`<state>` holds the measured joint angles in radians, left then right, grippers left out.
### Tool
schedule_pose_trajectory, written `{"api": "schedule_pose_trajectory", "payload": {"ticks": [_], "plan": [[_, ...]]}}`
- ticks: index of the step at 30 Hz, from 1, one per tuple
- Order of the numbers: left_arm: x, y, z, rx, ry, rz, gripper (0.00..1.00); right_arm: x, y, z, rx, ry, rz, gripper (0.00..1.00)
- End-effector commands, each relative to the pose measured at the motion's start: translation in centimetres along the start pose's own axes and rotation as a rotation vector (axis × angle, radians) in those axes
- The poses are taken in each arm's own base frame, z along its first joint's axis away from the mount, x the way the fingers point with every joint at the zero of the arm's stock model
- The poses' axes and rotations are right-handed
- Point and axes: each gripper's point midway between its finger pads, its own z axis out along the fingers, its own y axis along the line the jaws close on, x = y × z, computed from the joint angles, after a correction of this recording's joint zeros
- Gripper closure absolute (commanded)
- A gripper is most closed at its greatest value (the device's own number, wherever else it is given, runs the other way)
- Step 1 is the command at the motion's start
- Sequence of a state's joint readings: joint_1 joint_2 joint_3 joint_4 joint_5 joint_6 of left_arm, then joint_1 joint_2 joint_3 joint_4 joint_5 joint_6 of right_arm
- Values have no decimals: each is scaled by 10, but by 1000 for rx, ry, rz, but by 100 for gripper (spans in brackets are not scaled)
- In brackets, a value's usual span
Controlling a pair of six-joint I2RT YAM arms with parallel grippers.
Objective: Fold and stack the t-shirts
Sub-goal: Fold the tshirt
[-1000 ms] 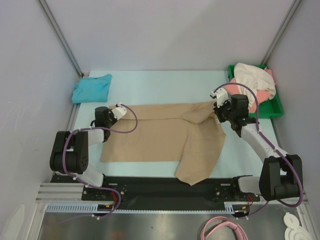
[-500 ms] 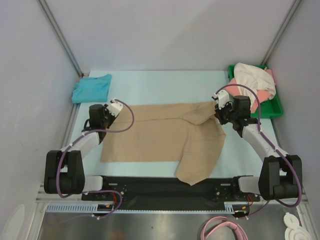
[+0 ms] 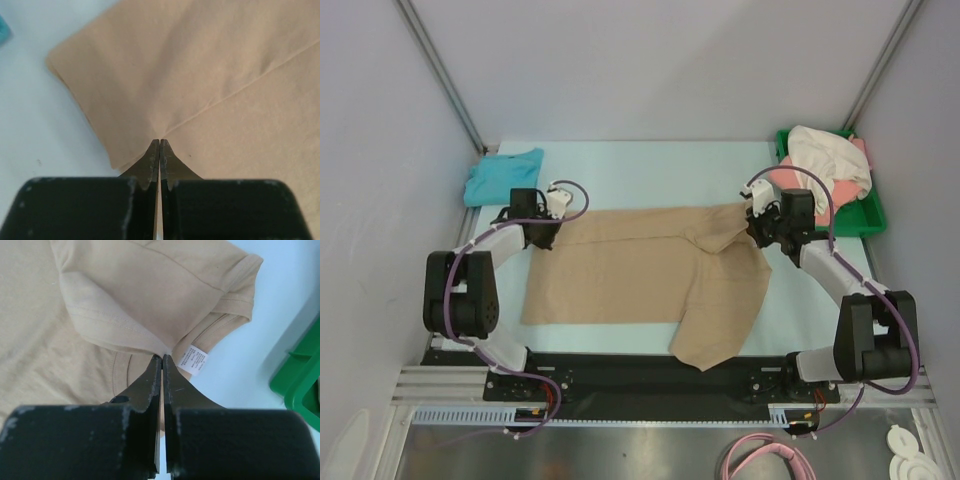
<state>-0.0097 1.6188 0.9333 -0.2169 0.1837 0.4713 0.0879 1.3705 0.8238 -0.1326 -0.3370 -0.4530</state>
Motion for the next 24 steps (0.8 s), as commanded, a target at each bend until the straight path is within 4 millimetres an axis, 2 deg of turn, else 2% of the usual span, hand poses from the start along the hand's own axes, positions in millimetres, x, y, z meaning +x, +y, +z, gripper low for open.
{"api": "schedule_pose_trajectory", "payload": {"ticks": [1, 6, 13, 14, 21, 24], "plan": [[-1, 5, 1, -10, 22, -35, 100, -33, -15, 2, 52, -80, -17, 100], [8, 5, 9, -10, 51, -37, 100, -35, -30, 12, 106, -73, -17, 100], [16, 6, 17, -8, 85, -45, 100, -46, -58, 46, 125, -55, 3, 100], [16, 6, 17, -11, 87, -42, 100, -55, -66, 55, 137, -77, 0, 100], [17, 7, 18, -18, 89, -46, 100, -59, -83, 75, 182, -67, 20, 100], [17, 8, 18, -23, 91, -48, 99, -61, -84, 73, 226, -64, 1, 72]]}}
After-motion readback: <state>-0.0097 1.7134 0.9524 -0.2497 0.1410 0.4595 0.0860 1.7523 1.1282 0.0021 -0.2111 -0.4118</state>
